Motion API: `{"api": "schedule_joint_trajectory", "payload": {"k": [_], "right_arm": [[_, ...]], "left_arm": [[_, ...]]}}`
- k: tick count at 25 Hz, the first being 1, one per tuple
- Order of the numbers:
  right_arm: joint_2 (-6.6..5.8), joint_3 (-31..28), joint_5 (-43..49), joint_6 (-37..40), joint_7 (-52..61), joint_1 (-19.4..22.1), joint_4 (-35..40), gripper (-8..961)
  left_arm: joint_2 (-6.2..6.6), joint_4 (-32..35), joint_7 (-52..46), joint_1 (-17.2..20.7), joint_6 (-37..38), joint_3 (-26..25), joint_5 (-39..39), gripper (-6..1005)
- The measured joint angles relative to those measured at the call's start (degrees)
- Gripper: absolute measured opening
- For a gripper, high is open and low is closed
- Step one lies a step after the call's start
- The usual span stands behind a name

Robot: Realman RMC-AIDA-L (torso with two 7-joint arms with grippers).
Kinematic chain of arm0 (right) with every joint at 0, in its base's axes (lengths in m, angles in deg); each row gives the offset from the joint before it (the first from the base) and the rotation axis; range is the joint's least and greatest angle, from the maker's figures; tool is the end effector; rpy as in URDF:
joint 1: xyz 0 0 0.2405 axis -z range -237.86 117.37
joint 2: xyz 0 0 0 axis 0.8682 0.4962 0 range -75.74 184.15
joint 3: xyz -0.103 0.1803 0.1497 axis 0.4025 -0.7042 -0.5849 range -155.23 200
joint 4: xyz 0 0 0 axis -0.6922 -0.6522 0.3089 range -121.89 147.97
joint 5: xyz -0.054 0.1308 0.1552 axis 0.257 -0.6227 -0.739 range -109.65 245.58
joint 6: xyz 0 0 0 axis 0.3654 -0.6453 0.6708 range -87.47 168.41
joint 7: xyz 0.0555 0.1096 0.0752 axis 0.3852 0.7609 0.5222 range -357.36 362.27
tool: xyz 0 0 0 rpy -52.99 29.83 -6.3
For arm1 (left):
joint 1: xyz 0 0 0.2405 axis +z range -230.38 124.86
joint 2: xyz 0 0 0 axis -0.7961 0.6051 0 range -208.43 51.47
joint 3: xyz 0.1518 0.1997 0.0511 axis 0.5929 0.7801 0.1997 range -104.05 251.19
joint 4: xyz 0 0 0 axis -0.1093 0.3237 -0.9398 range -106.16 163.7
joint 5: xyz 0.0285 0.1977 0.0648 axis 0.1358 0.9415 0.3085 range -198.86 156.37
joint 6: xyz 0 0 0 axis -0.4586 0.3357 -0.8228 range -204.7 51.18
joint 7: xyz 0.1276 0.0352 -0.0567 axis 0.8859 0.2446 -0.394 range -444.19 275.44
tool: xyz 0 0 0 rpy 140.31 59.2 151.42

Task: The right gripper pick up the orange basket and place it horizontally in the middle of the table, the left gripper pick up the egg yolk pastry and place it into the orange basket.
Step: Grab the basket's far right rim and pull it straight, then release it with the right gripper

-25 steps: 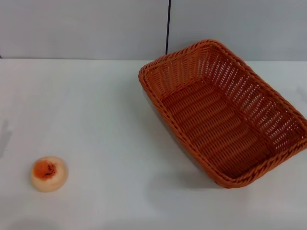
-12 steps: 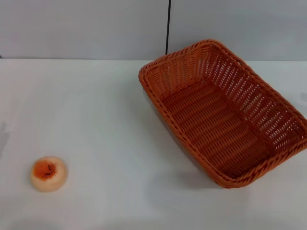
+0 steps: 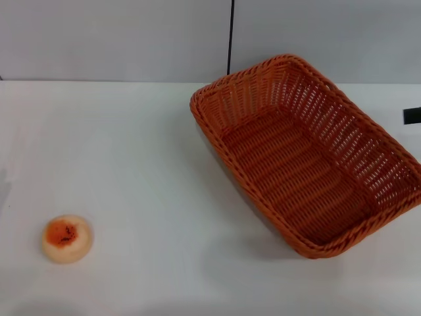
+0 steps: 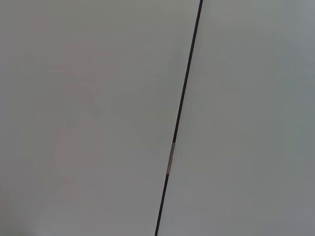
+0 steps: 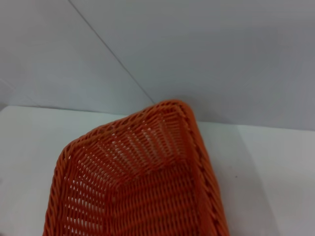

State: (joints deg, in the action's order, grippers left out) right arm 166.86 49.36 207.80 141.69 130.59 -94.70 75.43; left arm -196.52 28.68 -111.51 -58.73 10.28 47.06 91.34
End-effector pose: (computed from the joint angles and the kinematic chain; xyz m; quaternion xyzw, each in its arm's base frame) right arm 0.2757 0.3488 0.1260 -0.8427 0.4965 0.0998 0.1825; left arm -0.4051 0.1867 0.0265 -0.6188 -0.3146 -0.3433 0.6327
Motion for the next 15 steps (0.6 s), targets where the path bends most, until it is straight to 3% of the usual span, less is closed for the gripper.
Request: {"api": "schedule_joint_trajectory", "payload": {"k": [6, 15], "right_arm": [[-0.14, 6.3, 0.0, -8.0, -0.3, -1.2, -7.3, 714], [0.28, 8.7, -0.3, -15.4, -3.7, -3.7, -15.4, 704]], "left_arm": [[0.01, 0.0, 0.0, -0.1, 0.1, 0.0, 0.0, 805], [0.01, 0.0, 0.0, -0.2, 0.1, 0.1, 0.0, 800]]}}
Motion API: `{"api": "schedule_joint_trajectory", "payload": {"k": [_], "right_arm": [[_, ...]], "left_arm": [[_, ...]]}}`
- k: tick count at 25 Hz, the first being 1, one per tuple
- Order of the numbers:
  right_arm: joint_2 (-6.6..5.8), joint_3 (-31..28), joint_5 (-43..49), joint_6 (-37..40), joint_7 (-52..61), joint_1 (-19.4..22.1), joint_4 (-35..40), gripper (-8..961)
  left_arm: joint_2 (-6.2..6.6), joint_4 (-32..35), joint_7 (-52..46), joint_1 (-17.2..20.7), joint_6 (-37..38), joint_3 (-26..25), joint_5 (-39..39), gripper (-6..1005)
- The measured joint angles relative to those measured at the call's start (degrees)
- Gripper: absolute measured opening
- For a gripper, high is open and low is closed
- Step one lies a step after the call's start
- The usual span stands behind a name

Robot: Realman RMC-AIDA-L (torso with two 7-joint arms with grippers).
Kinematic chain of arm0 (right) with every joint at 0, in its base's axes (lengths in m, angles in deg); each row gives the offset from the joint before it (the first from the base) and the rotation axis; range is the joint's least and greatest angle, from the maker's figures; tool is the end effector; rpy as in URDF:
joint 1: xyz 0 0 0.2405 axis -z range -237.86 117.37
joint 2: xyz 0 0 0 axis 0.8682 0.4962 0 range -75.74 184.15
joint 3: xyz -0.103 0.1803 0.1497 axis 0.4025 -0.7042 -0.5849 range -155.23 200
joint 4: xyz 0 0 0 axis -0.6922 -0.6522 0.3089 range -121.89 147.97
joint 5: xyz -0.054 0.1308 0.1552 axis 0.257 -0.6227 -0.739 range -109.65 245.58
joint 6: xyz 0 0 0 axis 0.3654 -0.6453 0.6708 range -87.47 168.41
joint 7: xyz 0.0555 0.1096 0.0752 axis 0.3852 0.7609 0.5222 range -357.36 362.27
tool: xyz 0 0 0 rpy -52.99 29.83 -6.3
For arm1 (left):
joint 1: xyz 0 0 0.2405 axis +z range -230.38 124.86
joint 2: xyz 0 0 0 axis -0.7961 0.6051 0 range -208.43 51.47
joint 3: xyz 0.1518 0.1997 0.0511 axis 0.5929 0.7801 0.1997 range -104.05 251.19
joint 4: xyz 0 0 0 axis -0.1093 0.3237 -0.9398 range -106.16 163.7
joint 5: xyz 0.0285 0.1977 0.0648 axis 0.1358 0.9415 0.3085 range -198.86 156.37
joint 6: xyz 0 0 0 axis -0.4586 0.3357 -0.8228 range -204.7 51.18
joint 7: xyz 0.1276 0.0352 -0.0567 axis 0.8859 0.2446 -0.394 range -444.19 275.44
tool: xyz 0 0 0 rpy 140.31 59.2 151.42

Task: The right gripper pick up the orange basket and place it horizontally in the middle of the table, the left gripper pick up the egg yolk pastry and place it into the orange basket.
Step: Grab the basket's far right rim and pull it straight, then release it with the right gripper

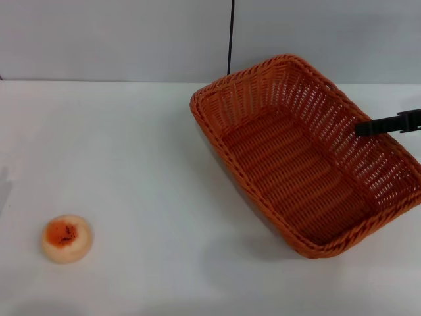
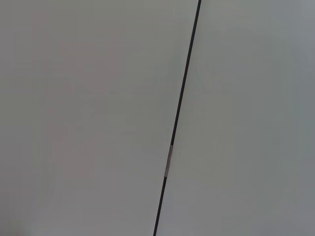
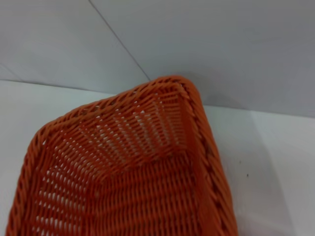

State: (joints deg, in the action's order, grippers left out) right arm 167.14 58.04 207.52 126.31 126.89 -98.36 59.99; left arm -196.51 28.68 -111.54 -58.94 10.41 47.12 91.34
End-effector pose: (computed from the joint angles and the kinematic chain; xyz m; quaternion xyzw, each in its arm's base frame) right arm 0.2795 0.3796 0.0657 -0.8539 0.4860 0.0694 0.1726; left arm -0.4041 0.1882 0.0266 -0.6197 -0.3127 -0.3454 0.6316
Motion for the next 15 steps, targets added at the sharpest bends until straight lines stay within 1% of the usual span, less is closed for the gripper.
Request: {"api": "schedule_joint_trajectory", "payload": {"k": [5, 6, 11, 15], "right_arm": [[0.89, 0.3, -0.2, -2.8, -1.2, -0.2, -0.3, 699], [1.26, 0.3, -0.3, -3.8, -1.3, -0.3, -0.3, 698], [1.61, 0.8, -0.3, -6.0, -2.0, -0.6, -1.8, 692], [1.57, 0.8, -0.3, -7.1, -2.6, -1.1, -3.5, 688]], "left_arm": [[0.0, 0.1, 0.0, 0.1, 0.0, 0.0, 0.0, 797], [0.0, 0.1, 0.0, 0.1, 0.0, 0.0, 0.0, 797], [0.0, 0.1, 0.0, 0.2, 0.0, -0.2, 0.0, 794], [0.0, 0.1, 0.0, 0.2, 0.0, -0.2, -0.1, 792]]}}
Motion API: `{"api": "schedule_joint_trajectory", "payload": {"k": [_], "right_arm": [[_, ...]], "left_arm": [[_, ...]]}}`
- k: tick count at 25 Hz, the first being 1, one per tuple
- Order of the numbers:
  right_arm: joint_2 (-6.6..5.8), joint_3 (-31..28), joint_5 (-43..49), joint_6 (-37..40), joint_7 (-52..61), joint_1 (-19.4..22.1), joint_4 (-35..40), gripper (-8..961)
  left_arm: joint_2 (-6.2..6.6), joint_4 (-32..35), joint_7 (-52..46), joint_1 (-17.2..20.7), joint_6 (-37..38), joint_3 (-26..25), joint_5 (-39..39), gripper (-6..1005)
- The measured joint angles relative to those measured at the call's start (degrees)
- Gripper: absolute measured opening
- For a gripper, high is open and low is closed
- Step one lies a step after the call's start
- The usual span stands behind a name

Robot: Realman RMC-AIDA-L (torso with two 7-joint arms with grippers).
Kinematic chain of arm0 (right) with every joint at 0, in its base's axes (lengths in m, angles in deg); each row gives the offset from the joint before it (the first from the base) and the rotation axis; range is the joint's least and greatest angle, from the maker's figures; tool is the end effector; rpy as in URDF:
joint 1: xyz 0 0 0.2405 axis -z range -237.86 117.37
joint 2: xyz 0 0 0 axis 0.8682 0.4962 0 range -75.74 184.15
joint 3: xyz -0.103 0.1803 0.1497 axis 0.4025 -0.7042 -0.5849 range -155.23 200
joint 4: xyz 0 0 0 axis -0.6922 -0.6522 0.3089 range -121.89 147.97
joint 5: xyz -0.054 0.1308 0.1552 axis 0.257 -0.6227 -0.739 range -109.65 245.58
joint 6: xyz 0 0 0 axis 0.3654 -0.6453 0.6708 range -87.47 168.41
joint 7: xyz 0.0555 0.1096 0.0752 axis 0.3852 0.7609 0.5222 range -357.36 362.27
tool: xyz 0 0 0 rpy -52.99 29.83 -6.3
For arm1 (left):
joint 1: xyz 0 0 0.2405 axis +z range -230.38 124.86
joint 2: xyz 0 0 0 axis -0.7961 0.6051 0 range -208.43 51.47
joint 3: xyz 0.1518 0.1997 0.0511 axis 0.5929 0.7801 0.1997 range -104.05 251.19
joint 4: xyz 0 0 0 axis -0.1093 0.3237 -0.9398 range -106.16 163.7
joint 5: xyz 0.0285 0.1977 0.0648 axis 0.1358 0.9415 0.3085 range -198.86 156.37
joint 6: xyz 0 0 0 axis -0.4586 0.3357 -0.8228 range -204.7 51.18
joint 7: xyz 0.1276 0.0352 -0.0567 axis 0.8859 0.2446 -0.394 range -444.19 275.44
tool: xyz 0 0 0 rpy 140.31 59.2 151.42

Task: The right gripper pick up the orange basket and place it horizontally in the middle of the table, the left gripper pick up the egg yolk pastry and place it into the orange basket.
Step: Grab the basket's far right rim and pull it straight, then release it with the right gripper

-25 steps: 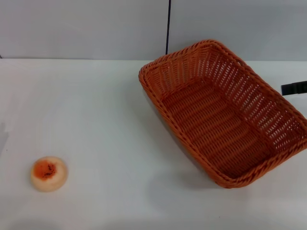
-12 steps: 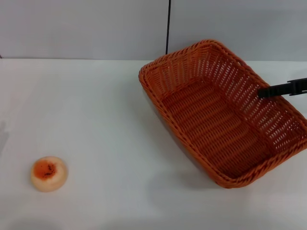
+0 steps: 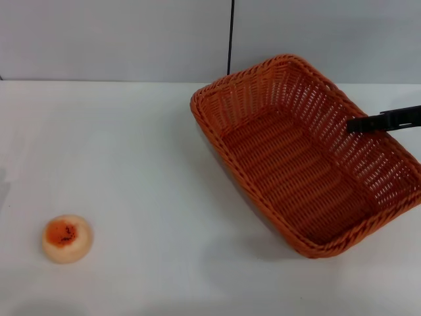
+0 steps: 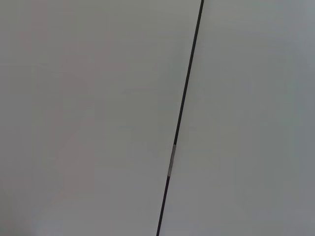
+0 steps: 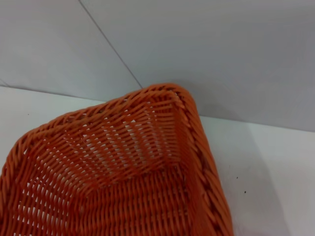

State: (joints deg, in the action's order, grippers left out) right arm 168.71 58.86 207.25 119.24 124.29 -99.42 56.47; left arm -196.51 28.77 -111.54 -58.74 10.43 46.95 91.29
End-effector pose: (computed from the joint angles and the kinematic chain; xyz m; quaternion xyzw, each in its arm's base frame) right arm 0.2800 0.3896 0.0452 -0.8556 0.4741 0.0724 0.1946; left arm -0.4052 0.1866 0.0273 -0.6179 -0.3135 -0.3438 0.6338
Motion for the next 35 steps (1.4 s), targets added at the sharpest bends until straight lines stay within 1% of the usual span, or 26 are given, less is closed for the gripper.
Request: {"api": "schedule_joint_trajectory", "payload": {"k": [1, 4, 9, 15, 16, 17, 24, 26, 27, 30, 31, 32, 34, 35], "right_arm": [[-0.01, 0.0, 0.0, -0.7, -0.1, -0.1, -0.6, 687], [0.05, 0.0, 0.0, -1.2, -0.3, -0.1, -0.7, 458], [0.07, 0.2, -0.1, -1.0, -1.9, -0.1, -0.3, 225], [0.25, 0.2, -0.5, 0.6, -7.5, -0.6, 0.0, 160], [0.44, 0.2, -0.6, 2.1, -10.9, -1.2, 0.0, 161], [0.44, 0.2, -0.6, 2.1, -10.9, -1.2, 0.0, 162], [0.73, 0.3, -1.4, 6.1, -25.2, -4.3, 0.2, 169], [0.76, 1.1, -1.4, 7.2, -30.8, -5.6, 0.2, 171], [0.76, 1.1, -1.4, 7.2, -30.8, -5.6, 0.2, 172], [0.68, 3.8, -1.5, 7.9, -34.8, -6.6, 0.2, 175], [0.68, 6.1, -1.5, 8.1, -37.3, -7.0, 0.7, 176], [0.68, 6.1, -1.5, 8.1, -37.3, -7.0, 0.7, 177], [0.91, 8.1, -1.6, 8.1, -40.7, -7.1, 1.4, 179], [1.04, 8.7, -1.7, 8.1, -42.5, -7.0, 1.7, 180]], "left_arm": [[0.0, 0.0, 0.0, 0.0, 0.0, 0.0, 0.0, 791], [0.0, 0.0, 0.0, 0.0, 0.0, -0.1, 0.0, 789], [0.0, 0.0, 0.0, 0.0, -0.1, -0.1, 0.0, 787], [0.0, 0.0, 0.0, 0.0, -0.4, 0.0, 0.1, 783], [0.0, 0.0, 0.0, 0.1, -0.4, 0.1, 0.1, 783], [0.0, 0.0, 0.0, 0.1, -0.4, 0.1, 0.1, 782], [0.0, 0.2, 0.0, 0.2, 0.0, 0.0, 0.1, 778], [0.0, 0.6, 0.0, 0.7, 1.0, 0.1, 0.1, 777], [0.0, 0.6, 0.0, 1.2, 1.2, 0.1, 0.1, 777], [0.0, 0.6, 0.0, 1.2, 1.2, 0.1, 0.1, 775], [0.0, 0.6, 0.0, 1.2, 1.2, 0.1, 0.1, 774], [0.0, 0.6, 0.0, 1.7, 1.3, 0.2, 0.1, 774], [0.0, 0.6, 0.0, 1.7, 1.3, 0.2, 0.1, 773], [-0.08, 0.5, 0.0, 3.7, 2.5, 0.2, 0.1, 772]]}}
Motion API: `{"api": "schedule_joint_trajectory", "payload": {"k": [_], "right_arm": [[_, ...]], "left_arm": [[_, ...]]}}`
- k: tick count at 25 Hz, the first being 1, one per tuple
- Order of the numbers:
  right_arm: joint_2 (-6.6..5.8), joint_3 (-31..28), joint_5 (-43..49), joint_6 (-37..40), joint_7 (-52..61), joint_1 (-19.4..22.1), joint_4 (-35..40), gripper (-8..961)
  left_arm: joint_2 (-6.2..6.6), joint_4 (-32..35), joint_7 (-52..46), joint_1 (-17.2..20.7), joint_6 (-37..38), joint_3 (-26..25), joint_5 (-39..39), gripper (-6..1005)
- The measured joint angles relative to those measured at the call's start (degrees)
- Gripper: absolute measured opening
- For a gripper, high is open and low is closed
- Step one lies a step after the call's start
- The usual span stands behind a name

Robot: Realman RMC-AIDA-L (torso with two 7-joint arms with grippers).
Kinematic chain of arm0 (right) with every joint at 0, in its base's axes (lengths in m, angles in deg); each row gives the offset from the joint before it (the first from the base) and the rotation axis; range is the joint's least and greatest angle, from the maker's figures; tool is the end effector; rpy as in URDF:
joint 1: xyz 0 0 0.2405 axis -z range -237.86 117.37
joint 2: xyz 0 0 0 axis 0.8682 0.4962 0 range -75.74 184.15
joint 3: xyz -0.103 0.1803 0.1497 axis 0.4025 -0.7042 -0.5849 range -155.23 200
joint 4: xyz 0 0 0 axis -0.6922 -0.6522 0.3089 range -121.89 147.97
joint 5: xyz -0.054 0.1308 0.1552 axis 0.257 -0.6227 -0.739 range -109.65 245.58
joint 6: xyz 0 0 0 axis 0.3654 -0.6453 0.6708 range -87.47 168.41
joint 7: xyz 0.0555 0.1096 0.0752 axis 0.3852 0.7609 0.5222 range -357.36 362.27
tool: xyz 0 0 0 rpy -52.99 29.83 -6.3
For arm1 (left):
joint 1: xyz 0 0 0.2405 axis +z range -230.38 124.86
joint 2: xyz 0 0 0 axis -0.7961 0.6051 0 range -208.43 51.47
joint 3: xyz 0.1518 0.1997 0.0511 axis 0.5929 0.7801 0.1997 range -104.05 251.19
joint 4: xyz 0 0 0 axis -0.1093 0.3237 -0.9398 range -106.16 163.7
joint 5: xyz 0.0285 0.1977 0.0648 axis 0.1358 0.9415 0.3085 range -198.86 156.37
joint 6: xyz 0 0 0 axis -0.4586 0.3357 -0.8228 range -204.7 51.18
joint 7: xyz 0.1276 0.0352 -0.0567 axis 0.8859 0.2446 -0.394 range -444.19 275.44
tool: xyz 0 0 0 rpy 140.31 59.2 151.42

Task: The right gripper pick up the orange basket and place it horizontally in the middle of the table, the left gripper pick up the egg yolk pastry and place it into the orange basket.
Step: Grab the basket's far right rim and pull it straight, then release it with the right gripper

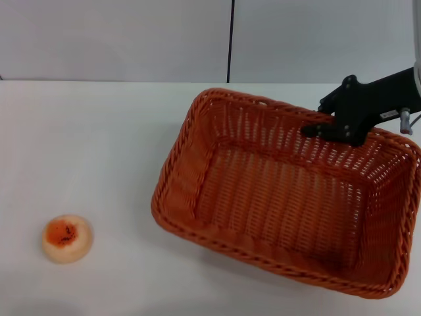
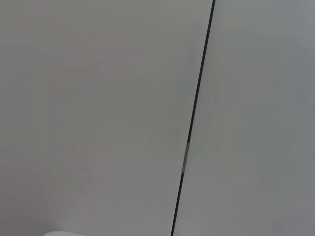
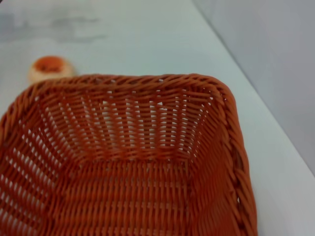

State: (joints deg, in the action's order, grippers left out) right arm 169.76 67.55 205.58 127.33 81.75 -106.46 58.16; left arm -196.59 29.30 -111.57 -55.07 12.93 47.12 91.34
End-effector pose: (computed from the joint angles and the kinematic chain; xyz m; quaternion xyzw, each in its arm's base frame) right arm 0.2090 0.3983 0.0198 -0.9945 0.0214 -0.0031 0.1023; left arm -0.4115 0.1595 0.0305 -0.6100 -0.3167 -0.3350 0.6445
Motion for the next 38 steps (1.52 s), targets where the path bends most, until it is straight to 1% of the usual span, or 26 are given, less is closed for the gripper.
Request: {"api": "schedule_joint_trajectory", "payload": {"k": [3, 5, 6, 8, 11, 15, 19, 21, 30, 38], "right_arm": [[0.38, 0.4, -0.8, 0.0, -4.9, 0.0, 0.1, 183], [0.52, 0.4, -2.9, -0.3, -7.7, 0.1, -0.1, 185], [0.84, 0.4, -6.5, -0.8, -11.1, 0.5, -0.8, 186], [0.99, 0.4, -7.7, -1.2, -12.4, 0.6, -1.1, 188], [1.57, 0.6, -9.4, -2.6, -15.6, 0.5, -2.8, 191], [1.76, 3.3, -9.4, -3.2, -16.3, 0.1, -4.9, 195], [1.86, 7.0, -9.0, -3.6, -15.9, 0.5, -5.2, 199], [1.87, 7.7, -8.8, -3.5, -15.7, 0.6, -5.2, 202], [2.05, 7.8, -8.7, -3.9, -16.2, 0.7, -5.2, 211], [3.35, 7.8, -9.5, -7.9, -20.9, 1.0, -6.3, 219]], "left_arm": [[-0.01, -0.1, 0.0, 0.5, 0.2, 0.0, 0.0, 771], [-0.01, -0.2, 0.0, 0.7, 0.4, 0.0, 0.0, 769], [-0.01, -0.2, 0.0, 0.7, 0.4, 0.0, 0.0, 769], [-0.08, -0.3, 0.0, 1.0, 1.3, 0.0, 0.0, 768], [-0.09, -0.3, 0.0, 1.1, 1.6, 0.0, 0.0, 766], [-0.11, -0.4, -0.1, 1.1, 2.4, 0.0, 0.0, 764], [-0.1, -0.3, -0.1, 0.8, 2.3, 0.0, 0.0, 762], [-0.1, -0.3, -0.1, 0.3, 2.1, 0.0, 0.0, 761], [-0.18, -0.4, -0.1, -0.2, 1.5, 0.0, 0.0, 756], [-0.19, -0.4, -0.1, 0.3, 1.1, 0.0, 0.0, 751]]}}
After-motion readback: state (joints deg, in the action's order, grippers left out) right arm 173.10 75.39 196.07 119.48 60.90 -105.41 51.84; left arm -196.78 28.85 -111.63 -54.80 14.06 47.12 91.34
